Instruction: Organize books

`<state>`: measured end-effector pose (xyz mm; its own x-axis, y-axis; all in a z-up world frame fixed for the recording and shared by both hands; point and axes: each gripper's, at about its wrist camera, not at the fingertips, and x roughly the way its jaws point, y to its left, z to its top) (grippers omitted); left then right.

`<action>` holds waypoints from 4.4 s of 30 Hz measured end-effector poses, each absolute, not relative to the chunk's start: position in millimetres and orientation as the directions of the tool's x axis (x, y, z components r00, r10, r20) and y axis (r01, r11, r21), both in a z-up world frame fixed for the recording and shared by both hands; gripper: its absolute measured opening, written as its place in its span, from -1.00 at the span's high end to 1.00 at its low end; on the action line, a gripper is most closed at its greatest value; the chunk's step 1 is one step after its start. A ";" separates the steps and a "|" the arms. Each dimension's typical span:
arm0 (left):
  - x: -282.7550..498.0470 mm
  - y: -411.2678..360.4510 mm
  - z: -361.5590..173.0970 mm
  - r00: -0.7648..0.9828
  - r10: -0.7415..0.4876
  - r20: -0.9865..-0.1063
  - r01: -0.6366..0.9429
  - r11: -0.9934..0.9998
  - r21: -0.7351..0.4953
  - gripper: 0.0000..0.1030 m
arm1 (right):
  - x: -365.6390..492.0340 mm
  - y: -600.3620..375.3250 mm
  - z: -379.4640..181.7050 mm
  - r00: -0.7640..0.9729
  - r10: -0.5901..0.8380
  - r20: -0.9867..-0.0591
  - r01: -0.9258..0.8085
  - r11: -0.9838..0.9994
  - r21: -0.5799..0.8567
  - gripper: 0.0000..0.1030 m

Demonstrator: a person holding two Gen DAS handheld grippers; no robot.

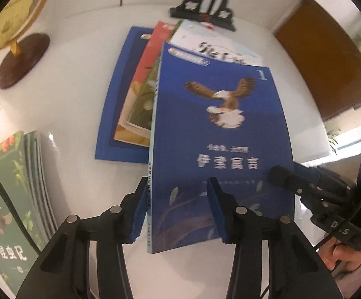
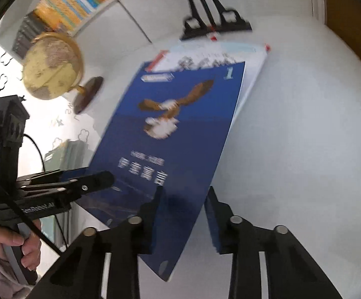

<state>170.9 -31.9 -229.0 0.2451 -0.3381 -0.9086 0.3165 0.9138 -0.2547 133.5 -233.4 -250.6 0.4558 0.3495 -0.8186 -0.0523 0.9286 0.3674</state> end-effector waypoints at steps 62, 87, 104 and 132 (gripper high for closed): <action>64.6 246.1 -187.9 0.526 -0.316 -0.790 -0.049 0.916 -0.399 0.19 | 85.9 56.4 -189.4 0.424 0.494 -0.759 -0.600 0.781 0.174 0.49; 118.9 219.4 -193.0 0.495 -0.342 -0.799 -0.022 0.914 -0.405 -0.51 | 116.6 -62.6 -180.4 0.603 0.023 -0.797 -0.125 0.990 -0.066 -0.03; 268.3 5.3 -207.6 0.300 -0.529 -0.794 0.355 0.834 -0.422 -0.51 | 141.8 -219.1 -201.0 0.575 0.071 -0.815 0.066 0.989 0.133 -0.03; 287.5 -37.1 -244.5 0.230 -0.609 -0.759 0.344 0.781 -0.522 -0.72 | 185.1 -242.4 -248.8 0.549 0.315 -0.774 0.130 0.883 0.452 -0.30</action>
